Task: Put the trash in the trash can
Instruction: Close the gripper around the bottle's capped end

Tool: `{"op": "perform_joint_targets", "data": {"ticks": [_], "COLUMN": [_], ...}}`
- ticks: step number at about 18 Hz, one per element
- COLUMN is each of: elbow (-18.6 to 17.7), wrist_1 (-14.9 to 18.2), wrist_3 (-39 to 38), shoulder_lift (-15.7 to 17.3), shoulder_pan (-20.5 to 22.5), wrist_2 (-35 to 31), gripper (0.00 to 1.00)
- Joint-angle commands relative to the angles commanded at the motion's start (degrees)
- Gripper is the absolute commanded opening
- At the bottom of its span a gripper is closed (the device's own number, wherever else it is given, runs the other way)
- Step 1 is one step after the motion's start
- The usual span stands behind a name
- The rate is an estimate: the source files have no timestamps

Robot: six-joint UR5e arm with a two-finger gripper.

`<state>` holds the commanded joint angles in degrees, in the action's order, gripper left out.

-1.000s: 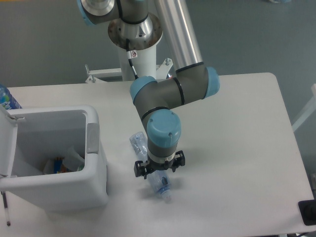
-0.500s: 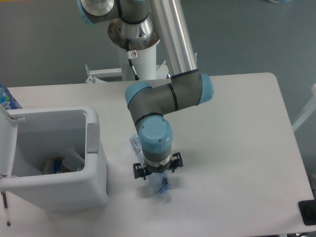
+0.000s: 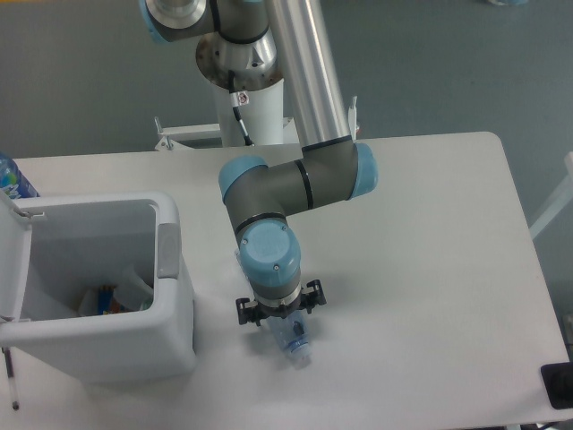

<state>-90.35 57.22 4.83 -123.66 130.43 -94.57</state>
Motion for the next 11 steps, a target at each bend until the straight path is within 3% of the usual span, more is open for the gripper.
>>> {"op": "perform_joint_targets", "data": {"ticks": [5,11], "elbow": [-0.4,-0.4], "wrist_1": [0.0,0.2], "wrist_3": [0.0,0.1], "shoulder_lift": [0.1,0.2], "shoulder_pan": [0.0,0.0], "wrist_2": [-0.9,-1.6], "gripper": [0.94,0.73]}}
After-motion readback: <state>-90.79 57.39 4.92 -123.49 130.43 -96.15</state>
